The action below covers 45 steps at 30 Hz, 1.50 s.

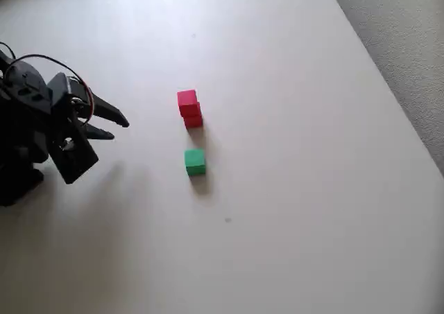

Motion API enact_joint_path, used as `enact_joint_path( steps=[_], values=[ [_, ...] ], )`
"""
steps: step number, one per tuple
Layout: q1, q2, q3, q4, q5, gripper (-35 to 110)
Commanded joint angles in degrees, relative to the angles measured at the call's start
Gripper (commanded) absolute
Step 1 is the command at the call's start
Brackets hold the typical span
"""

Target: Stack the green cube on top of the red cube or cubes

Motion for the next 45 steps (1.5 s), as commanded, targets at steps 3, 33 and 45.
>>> enact_joint_path(
  steps=[3, 33, 45],
  values=[
    [-1.93, 0.35, 0.62, -2.29, -0.09, 13],
    [16.70, -108.63, -85.87, 2.90, -0.53, 19],
    [16.52, -113.29, -85.96, -0.88, -0.26, 19]
  ],
)
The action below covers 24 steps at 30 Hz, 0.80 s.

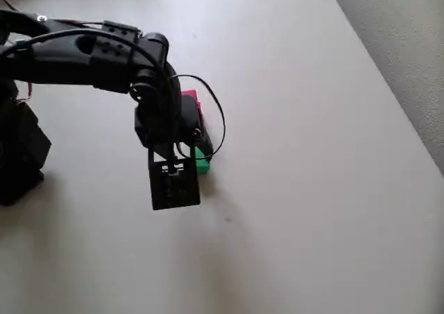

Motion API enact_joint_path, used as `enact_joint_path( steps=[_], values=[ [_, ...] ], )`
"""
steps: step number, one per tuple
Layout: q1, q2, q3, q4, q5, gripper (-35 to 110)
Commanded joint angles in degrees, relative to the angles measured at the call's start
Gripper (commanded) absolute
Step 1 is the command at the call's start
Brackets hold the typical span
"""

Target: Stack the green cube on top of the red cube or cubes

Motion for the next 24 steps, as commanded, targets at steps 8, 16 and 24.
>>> enact_joint_path(
  steps=[8, 16, 24],
  values=[
    [-0.70, 1.93, -2.02, 1.14, 0.70, 19],
    [-1.23, 5.19, -2.29, 3.43, 0.70, 19],
    [-2.20, 11.69, -1.41, 8.35, 0.53, 19]
  ],
)
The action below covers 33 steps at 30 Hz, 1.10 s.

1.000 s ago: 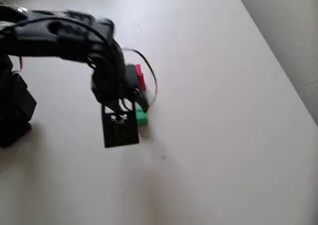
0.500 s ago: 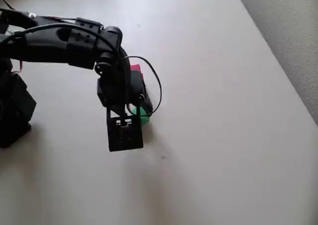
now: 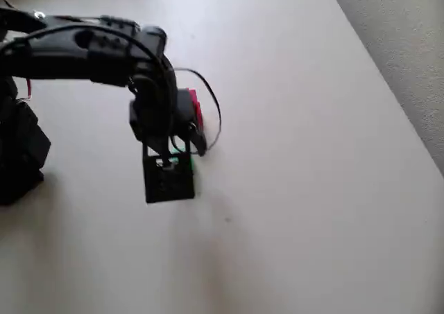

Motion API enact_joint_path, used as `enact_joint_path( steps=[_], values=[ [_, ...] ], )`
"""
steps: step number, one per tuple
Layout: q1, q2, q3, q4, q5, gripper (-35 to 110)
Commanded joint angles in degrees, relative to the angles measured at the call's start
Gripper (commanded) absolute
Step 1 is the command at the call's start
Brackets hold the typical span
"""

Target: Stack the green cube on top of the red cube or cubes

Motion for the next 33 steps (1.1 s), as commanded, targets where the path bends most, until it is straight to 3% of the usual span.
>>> enact_joint_path(
  steps=[1, 33],
  values=[
    [-0.88, 6.33, -1.49, 1.76, 0.00, 19],
    [1.23, -6.06, -1.32, -3.69, -2.11, 19]
  ],
)
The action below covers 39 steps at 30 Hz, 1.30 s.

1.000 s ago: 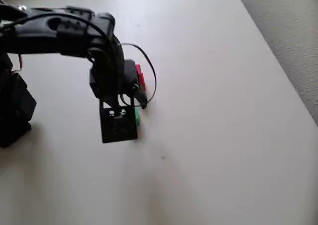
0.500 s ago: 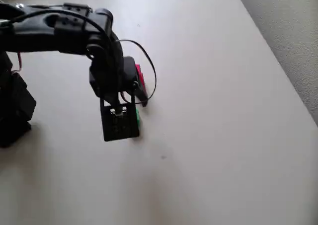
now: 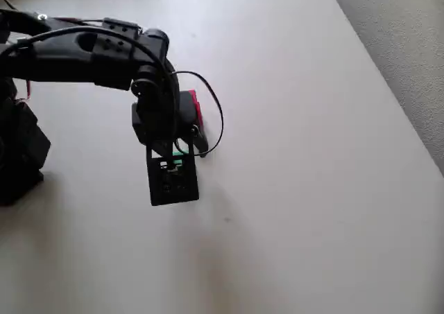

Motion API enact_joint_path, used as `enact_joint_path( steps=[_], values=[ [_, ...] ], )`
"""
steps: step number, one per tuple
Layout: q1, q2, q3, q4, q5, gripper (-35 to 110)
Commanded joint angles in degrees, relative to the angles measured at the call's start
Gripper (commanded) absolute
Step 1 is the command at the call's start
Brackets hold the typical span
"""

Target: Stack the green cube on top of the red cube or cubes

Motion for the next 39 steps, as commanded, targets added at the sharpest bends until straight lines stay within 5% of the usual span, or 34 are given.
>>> enact_joint_path(
  steps=[1, 39],
  values=[
    [0.97, -0.44, -1.05, 0.00, -0.97, 19],
    [2.29, 3.52, 4.92, -1.05, -2.64, 8]
  ],
)
